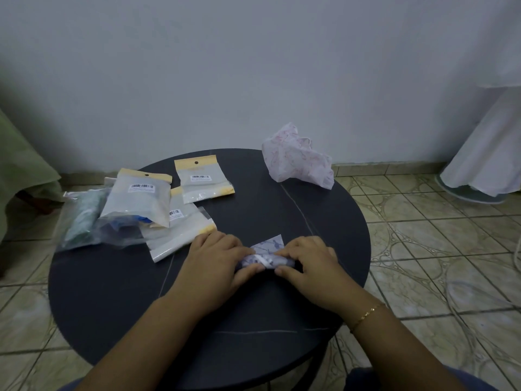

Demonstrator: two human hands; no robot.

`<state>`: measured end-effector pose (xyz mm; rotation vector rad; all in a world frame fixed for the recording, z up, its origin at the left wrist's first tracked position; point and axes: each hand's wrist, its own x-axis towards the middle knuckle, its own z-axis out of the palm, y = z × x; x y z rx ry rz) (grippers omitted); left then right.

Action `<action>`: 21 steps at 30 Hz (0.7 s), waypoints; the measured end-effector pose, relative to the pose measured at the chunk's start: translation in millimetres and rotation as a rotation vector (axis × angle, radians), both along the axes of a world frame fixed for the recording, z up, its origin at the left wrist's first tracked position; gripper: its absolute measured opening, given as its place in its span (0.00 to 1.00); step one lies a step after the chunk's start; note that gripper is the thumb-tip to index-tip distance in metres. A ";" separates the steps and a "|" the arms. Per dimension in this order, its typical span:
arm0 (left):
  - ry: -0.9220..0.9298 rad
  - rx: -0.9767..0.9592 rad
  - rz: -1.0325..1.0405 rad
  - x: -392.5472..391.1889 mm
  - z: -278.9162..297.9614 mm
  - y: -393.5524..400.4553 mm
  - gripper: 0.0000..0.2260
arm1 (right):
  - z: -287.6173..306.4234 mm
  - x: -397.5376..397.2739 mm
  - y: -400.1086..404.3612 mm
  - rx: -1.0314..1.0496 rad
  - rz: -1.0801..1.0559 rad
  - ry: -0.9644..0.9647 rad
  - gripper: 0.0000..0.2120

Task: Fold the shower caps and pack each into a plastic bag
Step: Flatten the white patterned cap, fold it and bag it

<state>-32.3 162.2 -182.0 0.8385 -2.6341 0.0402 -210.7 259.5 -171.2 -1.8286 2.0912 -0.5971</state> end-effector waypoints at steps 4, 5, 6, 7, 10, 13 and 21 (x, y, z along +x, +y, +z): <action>0.059 0.091 0.073 -0.6 7.4 4.2 0.25 | 0.4 -1.5 0.6 0.043 -0.128 -0.286 0.12; 0.077 0.082 0.091 -0.9 7.5 5.3 0.24 | 0.5 -0.4 -0.1 0.048 -0.151 -0.312 0.11; 0.077 0.076 0.110 -1.1 6.3 5.9 0.23 | -1.2 1.0 -1.9 0.050 -0.168 -0.315 0.10; 0.062 0.076 0.134 -1.4 3.9 6.2 0.23 | -1.7 3.4 -3.8 0.045 -0.186 -0.316 0.09; 0.107 0.038 0.187 -4.4 -4.7 7.1 0.16 | -10.3 9.7 -13.1 0.018 -0.287 -0.320 0.09; 0.100 -0.041 0.166 -8.0 -10.0 12.6 0.16 | -12.2 14.3 -18.6 -0.023 -0.325 -0.230 0.10; -0.101 0.100 0.159 -5.3 -25.1 29.6 0.27 | -14.6 28.2 -25.4 -0.172 -0.366 0.193 0.17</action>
